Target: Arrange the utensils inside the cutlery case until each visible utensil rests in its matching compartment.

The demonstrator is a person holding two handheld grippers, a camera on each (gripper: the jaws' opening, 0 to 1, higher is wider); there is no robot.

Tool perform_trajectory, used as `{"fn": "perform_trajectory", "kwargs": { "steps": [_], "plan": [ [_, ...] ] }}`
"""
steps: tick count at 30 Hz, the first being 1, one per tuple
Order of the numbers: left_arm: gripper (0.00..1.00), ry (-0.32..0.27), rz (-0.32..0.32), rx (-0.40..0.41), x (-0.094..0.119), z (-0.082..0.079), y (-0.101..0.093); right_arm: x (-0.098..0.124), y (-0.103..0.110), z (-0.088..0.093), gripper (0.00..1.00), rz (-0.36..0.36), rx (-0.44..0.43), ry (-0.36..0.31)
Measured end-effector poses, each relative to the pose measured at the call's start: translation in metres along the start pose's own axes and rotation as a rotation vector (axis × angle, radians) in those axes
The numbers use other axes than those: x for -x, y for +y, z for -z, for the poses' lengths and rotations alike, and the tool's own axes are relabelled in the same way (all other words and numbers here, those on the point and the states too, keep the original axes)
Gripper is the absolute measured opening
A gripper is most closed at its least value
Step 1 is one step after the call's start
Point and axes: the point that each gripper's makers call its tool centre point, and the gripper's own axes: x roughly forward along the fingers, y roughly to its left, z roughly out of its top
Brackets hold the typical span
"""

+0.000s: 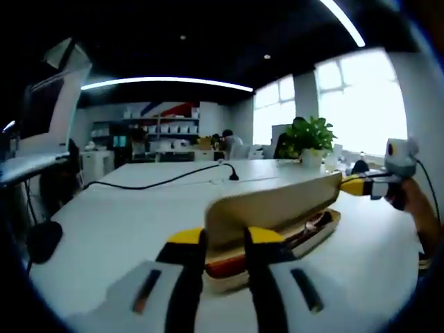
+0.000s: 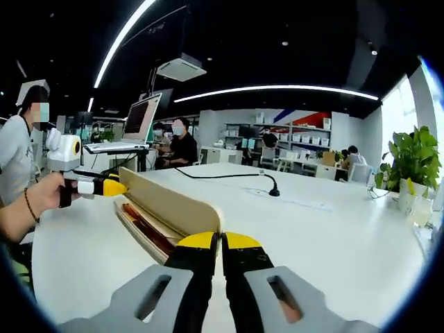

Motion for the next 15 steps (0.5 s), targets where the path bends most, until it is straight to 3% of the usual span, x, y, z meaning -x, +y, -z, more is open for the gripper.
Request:
{"fn": "perform_trajectory", "kwargs": {
  "steps": [4,9,15],
  "plan": [
    [0.23,-0.012,-0.027,0.0,-0.002,0.002,0.003,-0.004,0.001,0.002,0.02,0.014,-0.019,-0.006],
    [0.22,-0.008,-0.065,-0.023,-0.001,0.004,0.009,-0.007,0.006,0.008,0.02,0.028,0.018,0.026],
    [0.17,0.002,-0.07,0.016,0.001,0.004,0.015,-0.009,0.004,0.007,0.02,0.031,0.034,0.038]
  ]
}}
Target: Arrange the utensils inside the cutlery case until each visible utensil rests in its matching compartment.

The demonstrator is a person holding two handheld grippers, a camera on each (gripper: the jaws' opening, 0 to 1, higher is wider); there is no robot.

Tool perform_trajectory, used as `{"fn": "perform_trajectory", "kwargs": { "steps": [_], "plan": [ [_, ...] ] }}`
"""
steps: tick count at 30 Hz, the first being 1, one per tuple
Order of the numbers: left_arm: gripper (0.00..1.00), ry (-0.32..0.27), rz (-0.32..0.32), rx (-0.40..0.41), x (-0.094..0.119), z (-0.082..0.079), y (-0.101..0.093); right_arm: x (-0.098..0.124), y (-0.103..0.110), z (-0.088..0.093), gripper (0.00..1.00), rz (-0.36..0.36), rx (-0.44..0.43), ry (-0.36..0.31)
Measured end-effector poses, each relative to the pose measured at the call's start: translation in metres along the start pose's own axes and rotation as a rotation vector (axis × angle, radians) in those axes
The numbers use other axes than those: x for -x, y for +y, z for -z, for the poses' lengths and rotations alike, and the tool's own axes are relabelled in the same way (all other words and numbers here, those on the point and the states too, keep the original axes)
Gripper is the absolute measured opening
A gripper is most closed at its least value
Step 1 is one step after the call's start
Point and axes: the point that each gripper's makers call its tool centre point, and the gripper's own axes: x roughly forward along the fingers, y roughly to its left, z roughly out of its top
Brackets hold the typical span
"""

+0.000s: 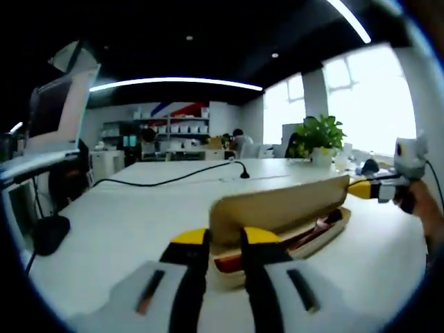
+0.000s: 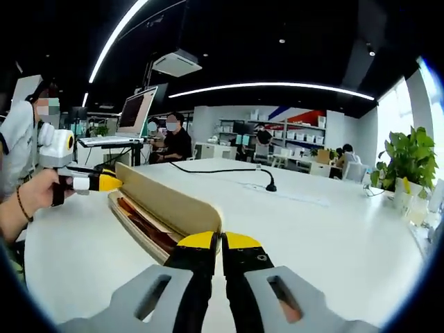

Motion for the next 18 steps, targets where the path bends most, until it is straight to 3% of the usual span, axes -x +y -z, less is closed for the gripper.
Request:
{"fn": "perform_trajectory", "kwargs": {
  "steps": [2,9,13,18],
  "plan": [
    [0.12,0.005,-0.015,-0.003,0.0007,0.0008,0.0028,-0.0001,-0.0011,-0.0002,0.02,0.004,0.017,0.002],
    [0.09,0.012,-0.043,-0.027,0.0004,0.0013,0.0072,-0.0033,-0.0023,-0.0046,0.02,-0.004,0.082,-0.014],
    [0.08,0.002,-0.051,-0.062,-0.0042,-0.0032,0.0085,-0.0076,-0.0034,-0.0028,0.02,0.008,0.154,0.011],
    [0.08,0.003,-0.064,-0.086,-0.0063,-0.0013,0.0108,-0.0096,-0.0031,0.0026,0.03,0.002,0.167,0.039]
  ]
}}
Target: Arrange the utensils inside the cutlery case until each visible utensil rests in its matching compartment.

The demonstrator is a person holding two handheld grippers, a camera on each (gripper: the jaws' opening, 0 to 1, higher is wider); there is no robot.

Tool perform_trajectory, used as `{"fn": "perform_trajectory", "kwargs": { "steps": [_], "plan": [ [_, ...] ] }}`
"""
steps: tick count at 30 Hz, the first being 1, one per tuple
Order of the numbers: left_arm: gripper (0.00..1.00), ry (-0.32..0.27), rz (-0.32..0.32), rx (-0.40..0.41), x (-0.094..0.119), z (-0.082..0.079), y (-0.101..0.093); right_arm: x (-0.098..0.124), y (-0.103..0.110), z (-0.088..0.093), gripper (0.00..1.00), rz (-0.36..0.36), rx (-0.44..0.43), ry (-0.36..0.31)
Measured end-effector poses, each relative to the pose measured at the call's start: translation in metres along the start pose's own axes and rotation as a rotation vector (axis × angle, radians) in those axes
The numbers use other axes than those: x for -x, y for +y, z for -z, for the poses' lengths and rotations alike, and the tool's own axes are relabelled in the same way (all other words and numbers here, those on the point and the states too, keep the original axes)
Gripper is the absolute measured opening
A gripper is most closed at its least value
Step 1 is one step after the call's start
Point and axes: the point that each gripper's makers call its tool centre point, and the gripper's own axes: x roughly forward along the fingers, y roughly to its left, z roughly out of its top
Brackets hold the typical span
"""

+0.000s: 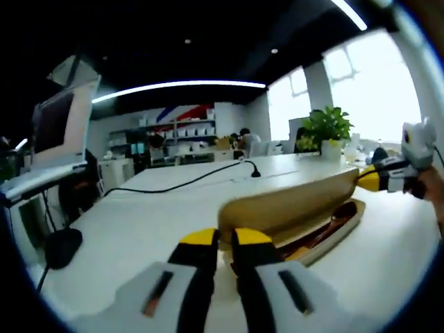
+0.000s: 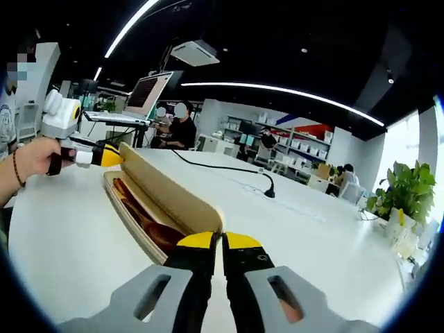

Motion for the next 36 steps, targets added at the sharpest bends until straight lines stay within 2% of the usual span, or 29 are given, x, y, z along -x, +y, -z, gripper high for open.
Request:
{"fn": "perform_trajectory", "kwargs": {
  "steps": [14,21,28,36],
  "plan": [
    [0.11,-0.004,0.03,-0.009,0.005,0.004,-0.006,0.006,0.002,0.003,0.03,0.009,-0.015,-0.018],
    [0.14,0.008,0.05,0.027,0.011,0.006,-0.005,0.007,0.008,0.005,0.04,-0.01,-0.024,-0.014],
    [0.22,0.037,0.094,0.053,0.013,0.011,-0.012,0.01,0.012,0.009,0.06,-0.016,-0.034,-0.004],
    [0.24,0.078,0.121,0.062,0.02,0.016,-0.016,0.015,0.014,0.016,0.07,-0.026,-0.062,0.013]
  ]
}}
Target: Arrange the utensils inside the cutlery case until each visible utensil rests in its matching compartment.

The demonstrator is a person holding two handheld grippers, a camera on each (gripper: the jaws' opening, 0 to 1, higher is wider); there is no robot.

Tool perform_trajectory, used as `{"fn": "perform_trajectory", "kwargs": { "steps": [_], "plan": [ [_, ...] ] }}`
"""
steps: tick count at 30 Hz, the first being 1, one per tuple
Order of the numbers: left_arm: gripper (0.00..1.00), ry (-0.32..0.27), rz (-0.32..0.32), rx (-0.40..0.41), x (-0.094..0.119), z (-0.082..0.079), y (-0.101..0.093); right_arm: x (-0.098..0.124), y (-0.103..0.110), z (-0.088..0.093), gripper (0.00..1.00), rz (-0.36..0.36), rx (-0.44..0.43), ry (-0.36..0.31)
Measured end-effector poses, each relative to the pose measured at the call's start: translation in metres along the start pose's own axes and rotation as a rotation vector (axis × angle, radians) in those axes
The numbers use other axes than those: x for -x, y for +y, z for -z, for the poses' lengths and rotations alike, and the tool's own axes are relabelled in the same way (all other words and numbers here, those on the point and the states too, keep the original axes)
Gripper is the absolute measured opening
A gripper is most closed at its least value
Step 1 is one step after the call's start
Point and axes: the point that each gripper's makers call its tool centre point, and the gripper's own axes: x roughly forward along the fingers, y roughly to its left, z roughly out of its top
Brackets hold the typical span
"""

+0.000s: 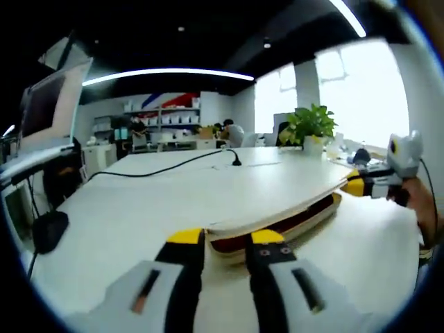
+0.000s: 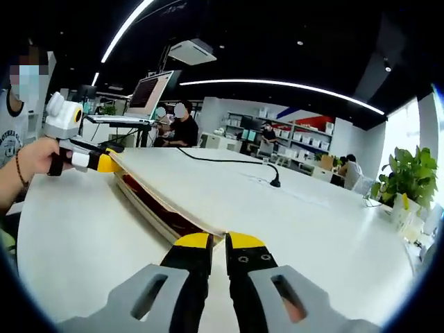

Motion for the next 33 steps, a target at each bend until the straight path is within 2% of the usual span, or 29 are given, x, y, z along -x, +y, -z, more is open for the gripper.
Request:
{"fn": "perform_trajectory", "kwargs": {
  "steps": [6,10,14,16,19,21,26,28,33],
  "plan": [
    [0.23,0.032,-0.006,0.035,0.002,0.006,0.002,0.003,0.004,0.003,0.08,-0.017,-0.024,0.011],
    [0.23,0.034,-0.015,0.04,0.003,0.007,0.004,0.006,0.009,0.005,0.08,-0.033,-0.048,0.01],
    [0.23,0.034,-0.021,0.051,0.005,0.008,0.007,0.01,0.012,0.008,0.13,-0.043,-0.04,0.039],
    [0.23,0.033,-0.019,0.051,0.005,0.008,0.006,0.014,0.012,0.005,0.14,-0.048,-0.041,0.041],
    [0.23,0.032,-0.017,0.05,0.006,0.008,0.005,0.02,0.012,-0.009,0.17,-0.073,-0.03,0.025],
    [0.23,0.033,-0.015,0.051,0.006,0.008,0.005,0.021,0.017,-0.018,0.2,-0.124,0.027,0.038],
    [0.23,0.035,-0.009,0.046,0.009,0.008,0.005,0.009,0.037,-0.045,0.26,-0.297,0.301,0.094],
    [0.23,0.037,-0.006,0.047,0.01,0.009,0.005,0.002,0.043,-0.053,0.29,-0.364,0.356,0.102],
    [0.23,0.04,-0.004,0.046,0.01,0.009,0.005,-0.019,0.068,-0.07,0.38,-0.617,0.372,0.123]
  ]
}}
